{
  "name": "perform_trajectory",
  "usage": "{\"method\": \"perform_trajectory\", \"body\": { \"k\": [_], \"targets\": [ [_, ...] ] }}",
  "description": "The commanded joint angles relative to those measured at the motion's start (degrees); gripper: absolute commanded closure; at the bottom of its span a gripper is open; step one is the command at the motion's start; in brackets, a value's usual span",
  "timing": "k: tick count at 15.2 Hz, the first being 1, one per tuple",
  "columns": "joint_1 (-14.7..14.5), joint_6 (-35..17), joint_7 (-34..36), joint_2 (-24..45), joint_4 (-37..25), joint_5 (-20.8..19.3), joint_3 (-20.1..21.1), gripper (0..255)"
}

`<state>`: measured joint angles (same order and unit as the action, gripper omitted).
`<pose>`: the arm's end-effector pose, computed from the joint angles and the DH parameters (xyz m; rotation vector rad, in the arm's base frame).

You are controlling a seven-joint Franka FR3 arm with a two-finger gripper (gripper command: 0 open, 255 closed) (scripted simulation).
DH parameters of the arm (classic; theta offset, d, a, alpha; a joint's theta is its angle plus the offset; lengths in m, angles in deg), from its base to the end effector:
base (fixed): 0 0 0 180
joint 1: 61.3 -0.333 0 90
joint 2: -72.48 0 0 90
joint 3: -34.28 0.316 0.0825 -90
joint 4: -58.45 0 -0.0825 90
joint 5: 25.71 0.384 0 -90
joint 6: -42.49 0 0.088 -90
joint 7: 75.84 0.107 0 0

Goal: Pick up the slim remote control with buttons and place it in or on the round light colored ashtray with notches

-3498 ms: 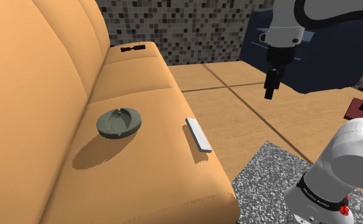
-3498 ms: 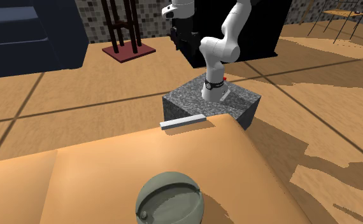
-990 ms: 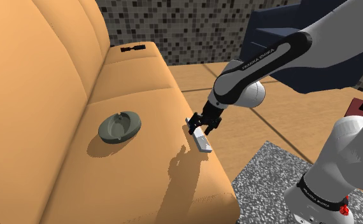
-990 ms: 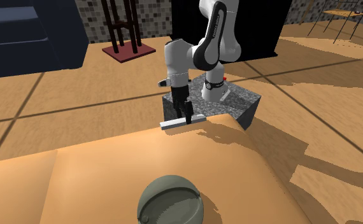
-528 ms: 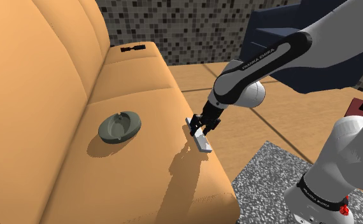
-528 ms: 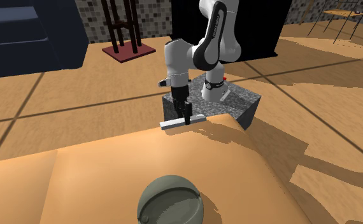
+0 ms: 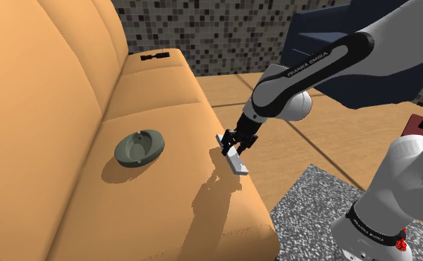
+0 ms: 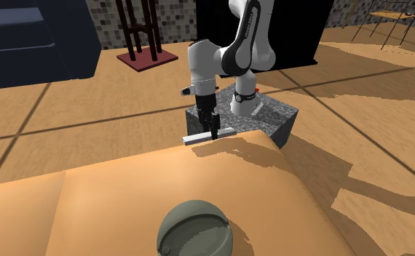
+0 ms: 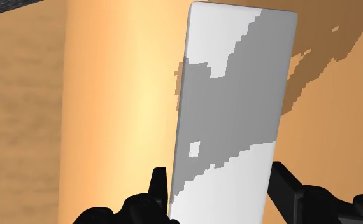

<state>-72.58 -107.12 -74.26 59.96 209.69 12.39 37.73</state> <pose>0.4199 0.0959 0.3337 -2.7066 0.4346 -0.1799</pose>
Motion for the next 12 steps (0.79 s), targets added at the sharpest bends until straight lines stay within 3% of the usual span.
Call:
{"method": "perform_trajectory", "body": {
  "k": [1,12],
  "targets": [
    [0.46,1.42,1.4,-1.19,-0.38,-1.39,0.14,255],
    [2.73,10.23,7.74,-7.6,-3.43,-7.36,0.7,255]
  ]
}}
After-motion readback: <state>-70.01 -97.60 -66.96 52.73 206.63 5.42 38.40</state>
